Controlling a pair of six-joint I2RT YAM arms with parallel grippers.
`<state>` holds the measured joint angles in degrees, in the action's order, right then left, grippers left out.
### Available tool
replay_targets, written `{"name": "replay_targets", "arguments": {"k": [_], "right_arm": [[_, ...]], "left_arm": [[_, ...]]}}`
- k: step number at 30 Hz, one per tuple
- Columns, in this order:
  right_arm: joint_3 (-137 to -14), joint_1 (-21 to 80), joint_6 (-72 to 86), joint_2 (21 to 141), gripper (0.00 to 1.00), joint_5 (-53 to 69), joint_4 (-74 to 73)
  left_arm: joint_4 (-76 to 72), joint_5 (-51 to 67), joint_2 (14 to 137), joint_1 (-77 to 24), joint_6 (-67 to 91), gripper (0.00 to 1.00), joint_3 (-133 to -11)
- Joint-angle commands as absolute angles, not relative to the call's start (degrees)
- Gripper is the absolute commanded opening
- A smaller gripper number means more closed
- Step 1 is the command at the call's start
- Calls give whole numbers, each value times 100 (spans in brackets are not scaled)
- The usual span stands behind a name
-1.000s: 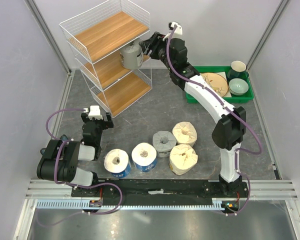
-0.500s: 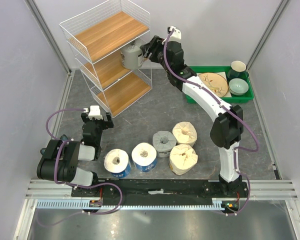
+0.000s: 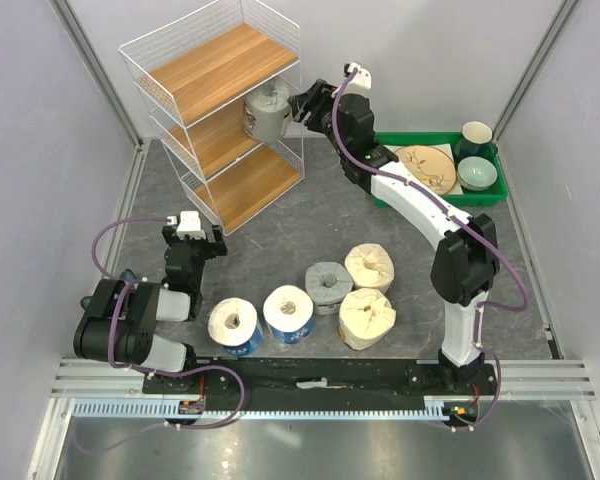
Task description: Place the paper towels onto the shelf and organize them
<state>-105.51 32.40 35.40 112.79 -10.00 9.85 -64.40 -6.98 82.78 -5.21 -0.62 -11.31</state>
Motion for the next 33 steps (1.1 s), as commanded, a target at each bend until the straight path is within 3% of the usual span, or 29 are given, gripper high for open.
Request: {"name": "replay_targets", "arguments": {"k": [1,14,23,33], "right_arm": [[-10424,3208,3507,11021,66,-1169,1169],[-10529,3217,3604,11057,68,-721,1890],[-10530,3208,3551,11004,68,-1326,1266],[-11161,3234,3691,11566,68,-1065,704]], "left_arm": [[-6697,-738,8262,-510,-53,100,-1222],[-6697,-738,8262,-510,-53,100,-1222],[-6697,-738,8262,-510,-53,100,-1222],[-6697,-738,8279,-510,-53,99,-1222]]}}
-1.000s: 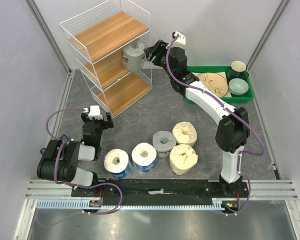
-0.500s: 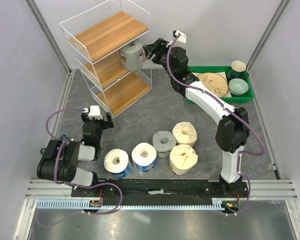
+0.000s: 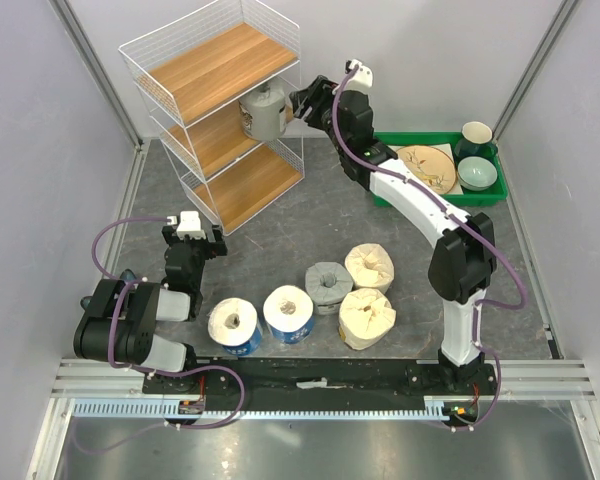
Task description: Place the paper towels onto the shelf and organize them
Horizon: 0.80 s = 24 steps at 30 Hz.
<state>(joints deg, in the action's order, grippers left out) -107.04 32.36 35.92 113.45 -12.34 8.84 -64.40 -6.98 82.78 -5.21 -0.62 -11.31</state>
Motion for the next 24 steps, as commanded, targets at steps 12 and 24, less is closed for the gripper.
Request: {"name": "replay_targets", "arguments": {"k": [12,24], "right_arm": [[-11592,3427,3691,12032,68,-615,484],[-11865,3542,3691,12208,68,-519,440]], "left_arm": [[-6697,-738,8262,-510,-53,100,-1222],[-6697,-738,8262,-510,-53,100,-1222]]}}
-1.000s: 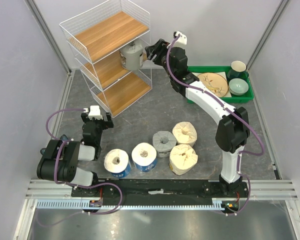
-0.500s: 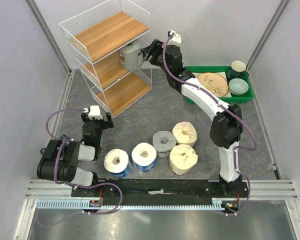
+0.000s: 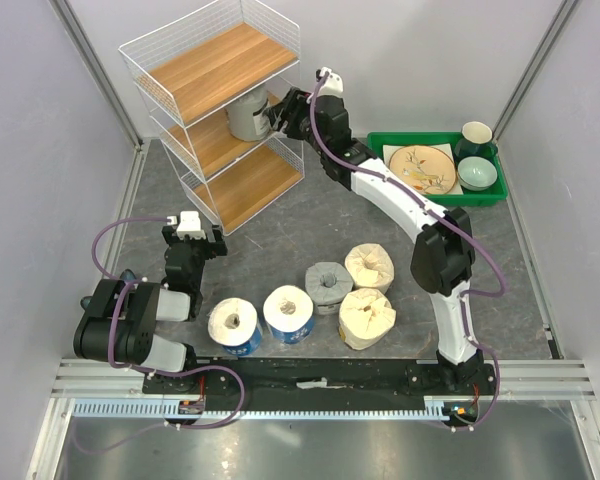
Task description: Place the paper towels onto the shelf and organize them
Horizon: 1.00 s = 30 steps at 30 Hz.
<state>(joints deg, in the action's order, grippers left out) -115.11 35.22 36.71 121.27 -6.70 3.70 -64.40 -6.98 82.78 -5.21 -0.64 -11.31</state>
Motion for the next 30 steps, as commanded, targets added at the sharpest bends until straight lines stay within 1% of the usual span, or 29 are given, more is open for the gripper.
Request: {"name": "replay_targets", "arguments": {"k": [1,4,7,11,13,14,16,17,22,25,30], "right_arm": [[-11848,3542,3683,12199,68,-536,431],[-11506,3542,3586,11972,68,-650,474],[-10769,3542,3437,11489,69,-659,676],[-9487,3542,3200,10506,69,-405,765],[-9334,3542,2998,10232,70,-142,346],[-9264,3568,2936,9996,70,-80,-292],[-9168,3603,2804,9775,70,148,-911],[-9054,3647,2708,9547,70,210,-1532],[-8412,4042,2251,8904,71,343,-2888],[-8245,4236,2136,8746,71,448,-3496],[-7744,4421,2241,8376,71,405,-3639]], "left_arm": [[-6697,-738,8262,-510,-61,100,-1222],[-6697,-738,8262,-510,-61,100,-1222],[-6697,-738,8262,-510,-53,100,-1222],[-6697,-738,8262,-510,-53,100,-1222],[-6697,-738,8270,-510,-61,100,-1222],[-6697,-738,8262,-510,-53,99,-1222],[-6697,-738,8262,-510,-53,100,-1222],[-6697,-738,8270,-510,-53,100,-1222],[-6697,-730,8262,-510,-53,99,-1222],[-6697,-738,8262,-510,-53,100,-1222],[-6697,-738,8262,-510,-53,100,-1222]]}}
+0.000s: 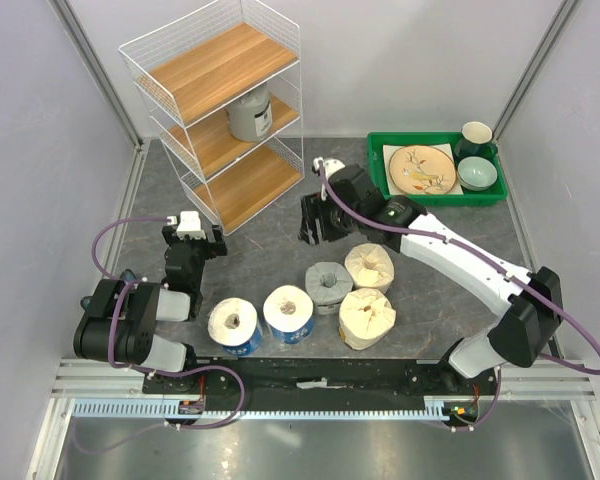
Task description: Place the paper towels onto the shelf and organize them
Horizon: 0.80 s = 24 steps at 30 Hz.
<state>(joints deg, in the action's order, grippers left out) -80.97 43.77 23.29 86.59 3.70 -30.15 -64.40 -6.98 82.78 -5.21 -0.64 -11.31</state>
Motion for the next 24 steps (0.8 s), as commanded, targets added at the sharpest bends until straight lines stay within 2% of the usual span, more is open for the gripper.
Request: {"name": "replay_targets", "arguments": {"k": [1,12,24], "right_arm": [[-7595,4421,2233,8332,71,317,-3717],[-6786,4421,2373,8042,70,53,-3894],[-6732,4430,1530,8191,67,201,-4052]], "left_arm": [[-6697,-747,8262,-510,-53,100,-1222],[-6697,-738,8262,-510,-61,100,-1222],[-6697,-738,8262,-510,-53,100,-1222]]}}
